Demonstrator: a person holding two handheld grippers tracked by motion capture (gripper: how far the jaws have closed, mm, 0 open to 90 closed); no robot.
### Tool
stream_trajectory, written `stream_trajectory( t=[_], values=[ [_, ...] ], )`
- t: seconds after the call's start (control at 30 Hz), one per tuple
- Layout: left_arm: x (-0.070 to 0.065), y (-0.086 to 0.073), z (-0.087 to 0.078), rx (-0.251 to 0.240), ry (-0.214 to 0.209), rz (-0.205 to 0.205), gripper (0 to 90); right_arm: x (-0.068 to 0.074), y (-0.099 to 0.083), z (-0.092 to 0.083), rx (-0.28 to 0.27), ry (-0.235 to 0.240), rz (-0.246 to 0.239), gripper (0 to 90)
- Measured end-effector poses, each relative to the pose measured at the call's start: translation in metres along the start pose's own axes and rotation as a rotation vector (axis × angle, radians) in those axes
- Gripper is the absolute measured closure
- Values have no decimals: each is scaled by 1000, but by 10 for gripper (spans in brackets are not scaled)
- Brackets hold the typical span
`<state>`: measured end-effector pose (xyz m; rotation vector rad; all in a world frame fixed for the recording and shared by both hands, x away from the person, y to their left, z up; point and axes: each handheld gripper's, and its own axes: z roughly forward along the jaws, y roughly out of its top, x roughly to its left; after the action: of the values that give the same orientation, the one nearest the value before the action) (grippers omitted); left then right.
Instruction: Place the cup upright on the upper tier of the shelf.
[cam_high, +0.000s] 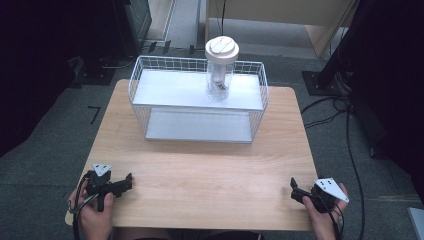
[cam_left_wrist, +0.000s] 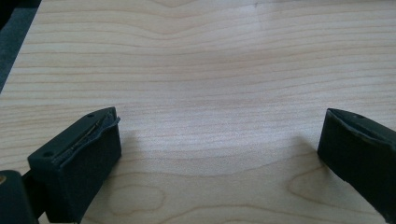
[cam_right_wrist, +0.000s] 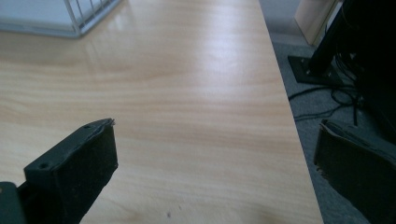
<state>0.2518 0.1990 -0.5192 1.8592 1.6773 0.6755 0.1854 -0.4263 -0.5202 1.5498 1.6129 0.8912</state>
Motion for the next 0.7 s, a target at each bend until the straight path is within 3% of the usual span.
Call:
stream_trajectory(
  t=[0.17, 0.4, 0.7],
  values=[
    [0, 0, 0, 0, 0, 1, 0, -4, -2, -1, 55, 26, -18, 0],
    [0, 0, 0, 0, 0, 0, 0, -11, -3, 1, 145, 66, 8, 0],
    [0, 0, 0, 0, 0, 0, 0, -6, -3, 6, 223, 60, -43, 0]
  ],
)
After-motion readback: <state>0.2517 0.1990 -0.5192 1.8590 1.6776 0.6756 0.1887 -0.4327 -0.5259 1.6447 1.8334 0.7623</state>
